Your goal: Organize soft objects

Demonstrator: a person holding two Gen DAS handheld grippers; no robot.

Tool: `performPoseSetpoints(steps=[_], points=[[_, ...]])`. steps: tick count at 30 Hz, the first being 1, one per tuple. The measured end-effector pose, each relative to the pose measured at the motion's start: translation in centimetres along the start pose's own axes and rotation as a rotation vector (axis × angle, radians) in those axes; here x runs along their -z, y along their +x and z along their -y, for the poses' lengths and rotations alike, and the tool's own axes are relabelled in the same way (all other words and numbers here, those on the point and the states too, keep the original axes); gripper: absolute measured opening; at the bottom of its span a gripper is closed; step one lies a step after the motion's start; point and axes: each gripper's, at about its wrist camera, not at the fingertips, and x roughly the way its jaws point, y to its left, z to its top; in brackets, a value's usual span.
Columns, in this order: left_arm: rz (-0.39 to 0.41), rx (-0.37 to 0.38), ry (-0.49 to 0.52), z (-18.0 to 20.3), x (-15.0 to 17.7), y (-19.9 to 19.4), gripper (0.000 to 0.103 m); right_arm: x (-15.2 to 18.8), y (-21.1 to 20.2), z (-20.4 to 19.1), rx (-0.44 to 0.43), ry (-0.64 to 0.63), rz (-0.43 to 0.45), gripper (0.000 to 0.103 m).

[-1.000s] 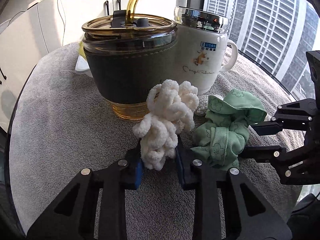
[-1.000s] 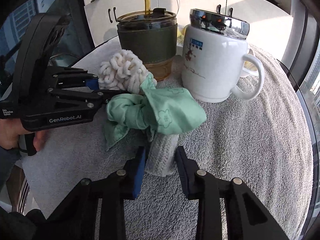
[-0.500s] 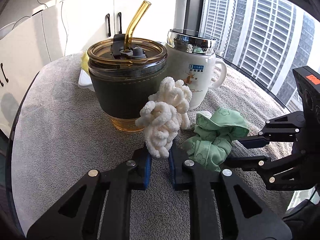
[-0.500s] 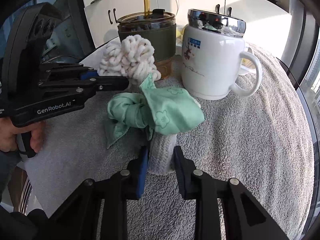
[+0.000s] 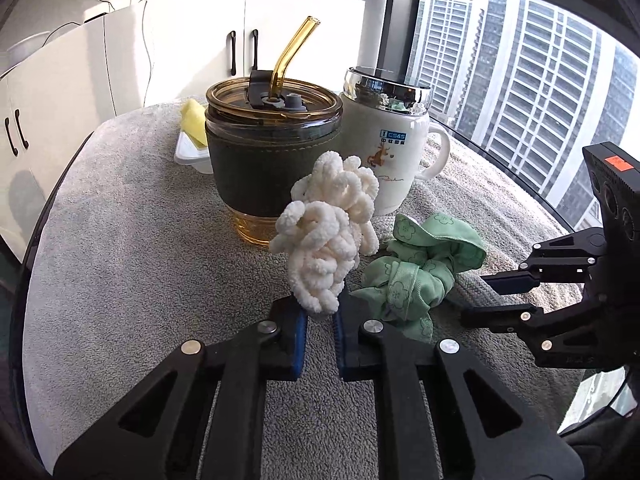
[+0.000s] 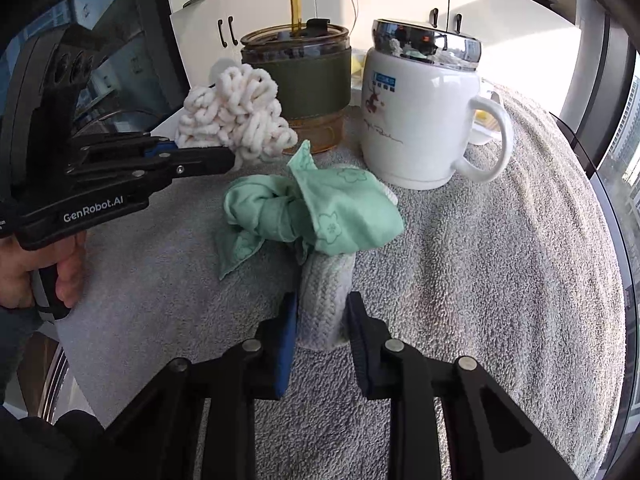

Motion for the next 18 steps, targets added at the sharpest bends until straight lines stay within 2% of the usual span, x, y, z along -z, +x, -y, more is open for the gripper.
performPoseSetpoints(steps=[11,18], points=[[-0.003,-0.031,-0.02,-0.9,1.6,-1.5,0.01,1.2,-3.1,0.9,-0.013,0.009,0.009,0.027],[0.004,-0.049,-0.026,-1.4,2.1,-2.9,0.01,1.9,-4.9,3.0,0.016,0.038,0.012,0.027]])
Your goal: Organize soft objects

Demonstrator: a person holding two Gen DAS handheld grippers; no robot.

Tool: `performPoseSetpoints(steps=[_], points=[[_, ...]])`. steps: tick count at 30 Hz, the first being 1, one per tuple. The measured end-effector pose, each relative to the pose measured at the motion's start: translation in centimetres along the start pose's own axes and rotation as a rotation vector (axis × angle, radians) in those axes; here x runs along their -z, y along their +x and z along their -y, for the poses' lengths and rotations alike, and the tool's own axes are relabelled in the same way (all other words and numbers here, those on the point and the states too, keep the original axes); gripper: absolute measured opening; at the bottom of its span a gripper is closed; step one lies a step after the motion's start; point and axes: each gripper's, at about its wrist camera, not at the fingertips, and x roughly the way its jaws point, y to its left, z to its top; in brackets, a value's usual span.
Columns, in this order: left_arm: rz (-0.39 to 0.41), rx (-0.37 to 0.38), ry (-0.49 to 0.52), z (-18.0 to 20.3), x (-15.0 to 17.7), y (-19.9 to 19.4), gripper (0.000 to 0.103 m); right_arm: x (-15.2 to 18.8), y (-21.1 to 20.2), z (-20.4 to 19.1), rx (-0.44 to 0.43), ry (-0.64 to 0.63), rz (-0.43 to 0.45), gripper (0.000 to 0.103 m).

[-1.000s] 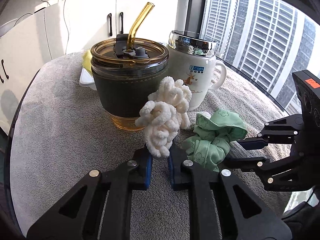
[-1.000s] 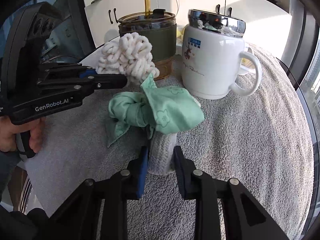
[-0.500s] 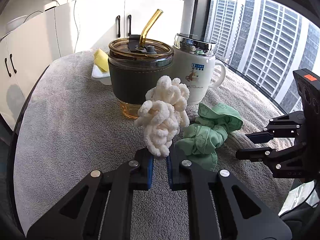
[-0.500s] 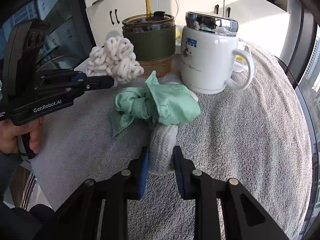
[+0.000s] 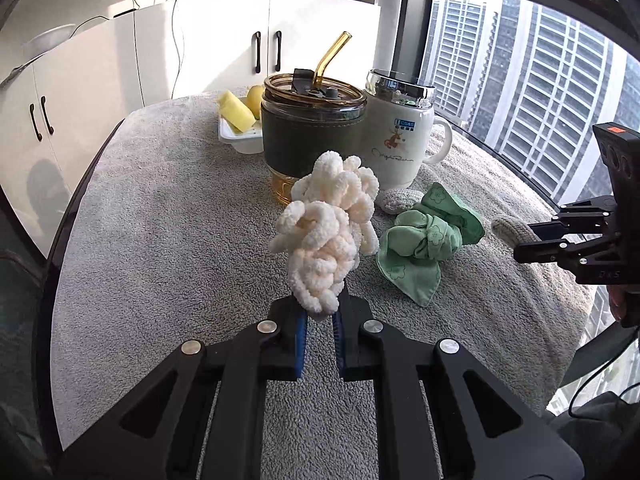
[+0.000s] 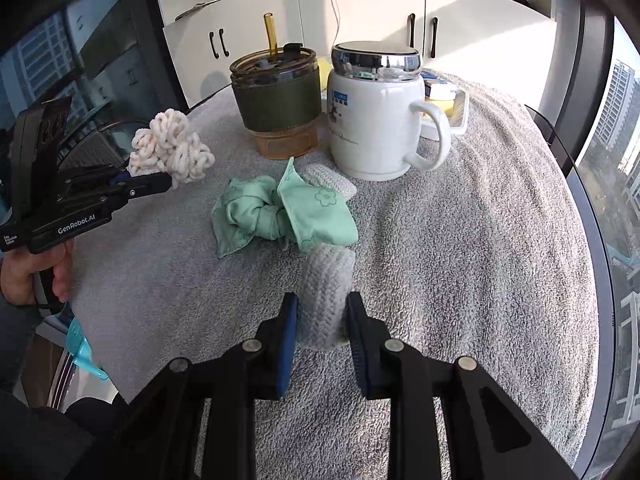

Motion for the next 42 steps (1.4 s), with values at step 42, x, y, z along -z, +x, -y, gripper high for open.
performPoseSetpoints(steps=[42], points=[[0.002,-0.112,0.234,-9.2,-20.2,5.1,0.01,-22.7,-4.0,16.9,0.285,-0.147,0.06,0.027]])
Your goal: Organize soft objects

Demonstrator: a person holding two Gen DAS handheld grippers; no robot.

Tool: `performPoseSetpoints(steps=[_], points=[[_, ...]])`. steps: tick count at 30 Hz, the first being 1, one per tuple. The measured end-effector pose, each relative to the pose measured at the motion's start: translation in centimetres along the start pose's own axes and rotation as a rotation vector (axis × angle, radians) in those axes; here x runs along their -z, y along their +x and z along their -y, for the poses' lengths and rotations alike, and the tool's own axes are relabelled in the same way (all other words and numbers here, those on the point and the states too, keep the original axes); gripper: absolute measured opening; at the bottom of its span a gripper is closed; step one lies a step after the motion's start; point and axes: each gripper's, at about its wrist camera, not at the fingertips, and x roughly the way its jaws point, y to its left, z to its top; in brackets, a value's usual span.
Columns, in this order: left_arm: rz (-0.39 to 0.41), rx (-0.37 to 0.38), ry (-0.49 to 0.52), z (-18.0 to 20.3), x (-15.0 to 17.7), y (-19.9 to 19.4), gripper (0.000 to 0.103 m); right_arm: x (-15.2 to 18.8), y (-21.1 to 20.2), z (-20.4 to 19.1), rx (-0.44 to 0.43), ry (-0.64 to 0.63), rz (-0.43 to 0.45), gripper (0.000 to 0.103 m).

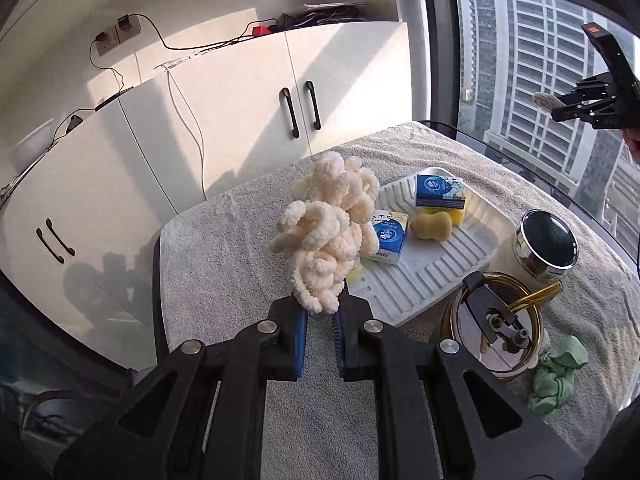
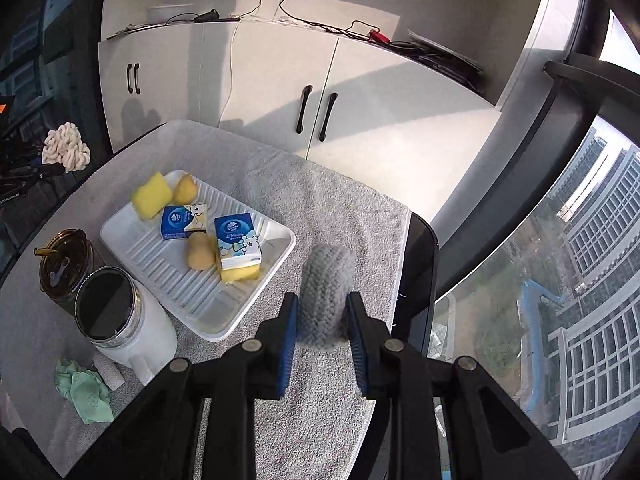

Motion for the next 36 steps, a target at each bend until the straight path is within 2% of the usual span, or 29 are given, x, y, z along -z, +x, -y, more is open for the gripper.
performPoseSetpoints(steps=[12,18,27,36], points=[[-0.08,0.166,0.117,2.5,-2.6,7.0,0.01,-4.6,7.6,-3.4,-0.106,-0.159,-0.061,0.027],[-0.14,0.238,0.179,3.4,-2.4,10.7,0.01,-5.6,12.6,-6.5,-0.157,-0.252,-0.126,0.027],[-0.191,0.365,0.226,3.7,-1.8,14.3,0.01,-7.7,17.9,-11.1,-0.237,-0.333,-0.151,0.027],[-0.211,0.388,0.242,3.7,-0.4,15.5,0.01,-8.2,20.6,-14.7,-0.263,-0.389,-0.176,0.027]])
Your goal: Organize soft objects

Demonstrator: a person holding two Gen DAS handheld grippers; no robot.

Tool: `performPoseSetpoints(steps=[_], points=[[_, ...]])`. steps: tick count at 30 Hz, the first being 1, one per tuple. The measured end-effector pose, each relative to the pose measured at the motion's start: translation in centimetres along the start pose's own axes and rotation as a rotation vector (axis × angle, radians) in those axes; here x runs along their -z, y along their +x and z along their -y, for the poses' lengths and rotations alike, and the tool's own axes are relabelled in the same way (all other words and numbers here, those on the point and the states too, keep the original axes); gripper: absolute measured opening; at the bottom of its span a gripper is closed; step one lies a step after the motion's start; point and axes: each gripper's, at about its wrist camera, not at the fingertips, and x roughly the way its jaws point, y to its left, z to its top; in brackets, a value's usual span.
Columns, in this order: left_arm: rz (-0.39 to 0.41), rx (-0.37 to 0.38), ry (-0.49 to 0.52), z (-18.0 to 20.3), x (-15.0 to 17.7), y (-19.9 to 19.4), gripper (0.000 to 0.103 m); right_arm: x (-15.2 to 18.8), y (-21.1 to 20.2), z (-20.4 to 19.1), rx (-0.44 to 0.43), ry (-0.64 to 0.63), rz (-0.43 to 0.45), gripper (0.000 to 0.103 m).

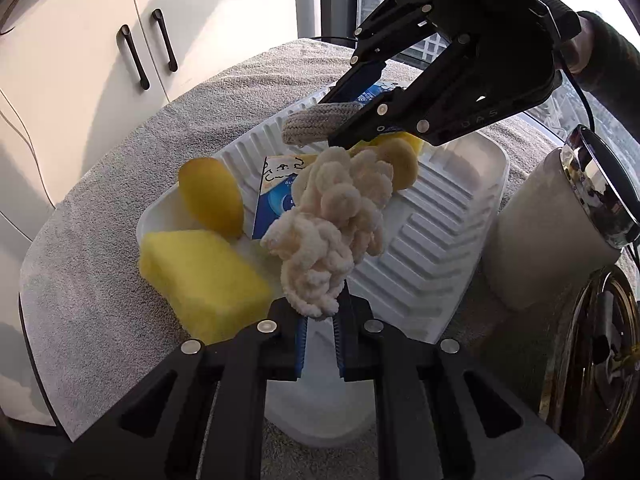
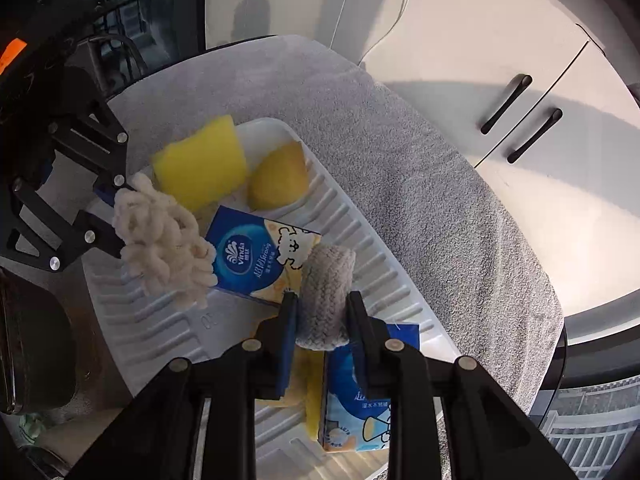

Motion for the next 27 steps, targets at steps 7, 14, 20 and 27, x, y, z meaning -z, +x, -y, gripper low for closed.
performPoseSetpoints(steps=[7,14,20,27], points=[[-0.009,-0.003,-0.015,0.0,0.5,1.0,0.012,-0.3,1.0,-0.4,-0.007,-0.004,-0.014,0.027],[0.008,-0.037,-0.057,-0.9,0.5,1.0,0.022,-0.4,1.3,0.0,0.007,0.014,-0.008,0.028],[0.029,-0.052,-0.084,-1.6,0.8,0.0,0.047,0.0,0.7,0.4,0.014,0.039,0.011,0.046],[0.045,-0.059,-0.098,-2.0,1.0,-1.1,0.052,0.4,-1.1,0.8,0.005,0.065,0.059,0.052]])
